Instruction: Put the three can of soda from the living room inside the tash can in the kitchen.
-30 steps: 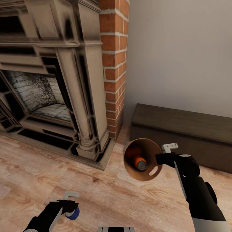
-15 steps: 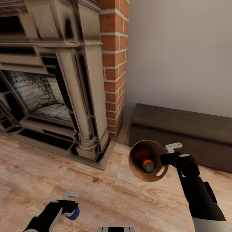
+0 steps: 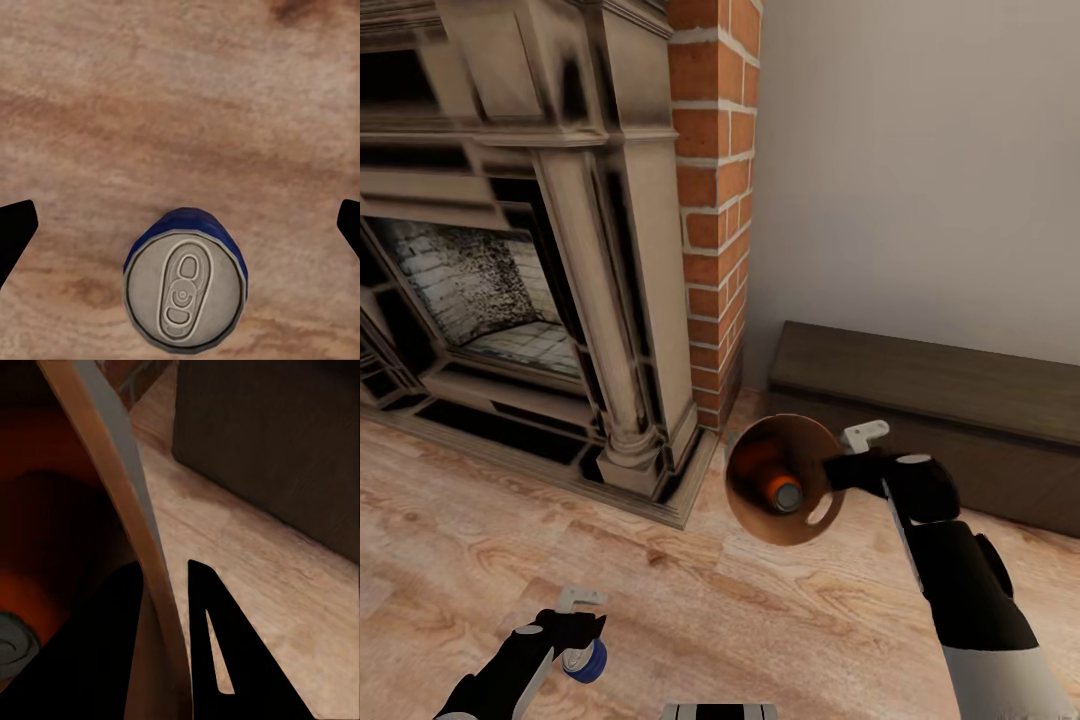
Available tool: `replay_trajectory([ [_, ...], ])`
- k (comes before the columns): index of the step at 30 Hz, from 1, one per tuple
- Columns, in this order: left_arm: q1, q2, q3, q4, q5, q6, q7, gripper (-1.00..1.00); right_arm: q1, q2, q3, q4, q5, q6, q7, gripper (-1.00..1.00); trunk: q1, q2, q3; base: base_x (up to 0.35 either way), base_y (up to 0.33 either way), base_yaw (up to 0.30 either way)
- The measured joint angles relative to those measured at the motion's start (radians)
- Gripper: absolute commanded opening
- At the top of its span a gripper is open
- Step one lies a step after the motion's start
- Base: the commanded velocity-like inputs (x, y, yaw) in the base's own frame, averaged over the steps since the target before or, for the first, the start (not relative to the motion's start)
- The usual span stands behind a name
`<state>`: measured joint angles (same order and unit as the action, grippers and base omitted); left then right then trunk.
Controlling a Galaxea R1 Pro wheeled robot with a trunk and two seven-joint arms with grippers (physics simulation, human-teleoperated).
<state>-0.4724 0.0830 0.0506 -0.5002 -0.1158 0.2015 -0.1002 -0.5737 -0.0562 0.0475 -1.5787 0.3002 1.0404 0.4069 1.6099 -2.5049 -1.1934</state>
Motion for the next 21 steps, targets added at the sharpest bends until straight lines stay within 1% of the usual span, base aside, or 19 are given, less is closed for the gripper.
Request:
replay_trajectory([
  [1, 0.000, 0.000, 0.000, 0.000, 0.000, 0.000, 0.000, 1.00, -0.005, 0.001, 0.003, -0.006, -0.073, 0.007, 0.004, -1.00, 0.000, 0.000, 0.000, 0.000, 0.000, 0.000],
  [2, 0.000, 0.000, 0.000, 0.001, -0.001, -0.001, 0.000, 1.00, -0.013, 0.001, 0.004, -0.008, -0.120, 0.007, 0.006, -1.00, 0.000, 0.000, 0.000, 0.000, 0.000, 0.000],
  [3, 0.000, 0.000, 0.000, 0.001, -0.001, -0.001, 0.000, 1.00, -0.019, 0.001, 0.005, -0.008, -0.124, 0.007, 0.009, -1.00, 0.000, 0.000, 0.000, 0.000, 0.000, 0.000],
  [4, 0.000, 0.000, 0.000, 0.000, -0.001, -0.001, 0.000, 1.00, -0.021, 0.001, 0.004, -0.008, -0.092, 0.007, 0.005, -1.00, 0.000, 0.000, 0.000, 0.000, 0.000, 0.000],
  [6, 0.000, 0.000, 0.000, 0.000, -0.001, 0.000, 0.001, 1.00, -0.031, 0.000, 0.002, -0.007, 0.006, -0.002, -0.003, -1.00, 0.000, 0.000, 0.000, 0.000, 0.000, 0.000],
  [7, 0.000, 0.000, 0.000, 0.000, -0.001, 0.000, 0.001, 1.00, -0.040, -0.001, 0.001, -0.003, 0.035, -0.005, -0.002, -1.00, 0.000, 0.000, 0.000, 0.000, 0.000, 0.000],
  [8, 0.000, 0.000, 0.000, 0.000, -0.001, 0.000, 0.001, 1.00, -0.044, -0.001, 0.001, -0.004, 0.038, -0.004, -0.002, -1.00, 0.000, 0.000, 0.000, 0.000, 0.000, 0.000],
  [9, 0.000, 0.000, 0.000, 0.000, -0.001, 0.000, 0.001, 1.00, -0.052, -0.002, 0.001, -0.002, 0.015, -0.003, -0.001, -1.00, 0.000, 0.000, 0.000, 0.000, 0.000, 0.000],
  [11, 0.000, 0.000, 0.000, 0.000, -0.001, -0.001, 0.002, 1.00, -0.068, -0.002, 0.004, -0.007, -0.053, 0.007, 0.004, -1.00, 0.000, 0.000, 0.000, 0.000, 0.000, 0.000],
  [12, 0.000, 0.000, 0.000, 0.000, -0.001, -0.001, 0.002, 1.00, -0.071, -0.002, 0.004, -0.008, -0.070, 0.007, 0.006, -1.00, 0.000, 0.000, 0.000, 0.000, 0.000, 0.000],
  [13, 0.000, 0.000, 0.000, 0.000, -0.001, -0.001, 0.002, 1.00, -0.077, -0.002, 0.004, -0.007, -0.068, 0.007, 0.007, -1.00, 0.000, 0.000, 0.000, 0.000, 0.000, 0.000],
  [16, 0.000, 0.000, 0.000, 0.000, 0.000, 0.000, 0.002, 1.00, -0.096, 0.000, 0.002, -0.002, -0.007, 0.001, 0.004, -1.00, 0.000, 0.000, 0.000, 0.000, 0.000, 0.000],
  [17, 0.000, 0.000, 0.000, 0.000, 0.000, 0.000, 0.002, 1.00, -0.100, 0.001, 0.002, -0.007, 0.002, -0.001, 0.002, -1.00, 0.000, 0.000, 0.000, 0.000, 0.000, 0.000],
  [18, 0.000, 0.000, 0.000, 0.000, 0.000, 0.000, 0.002, 1.00, -0.107, 0.004, 0.002, -0.007, -0.001, -0.001, 0.003, -1.00, 0.000, 0.000, 0.000, 0.000, 0.000, 0.000],
  [21, 0.000, 0.000, 0.000, 0.000, 0.001, -0.001, 0.002, 1.00, -0.130, 0.011, 0.004, -0.009, -0.051, 0.007, 0.008, -1.00, 0.000, 0.000, 0.000, 0.000, 0.000, 0.000],
])
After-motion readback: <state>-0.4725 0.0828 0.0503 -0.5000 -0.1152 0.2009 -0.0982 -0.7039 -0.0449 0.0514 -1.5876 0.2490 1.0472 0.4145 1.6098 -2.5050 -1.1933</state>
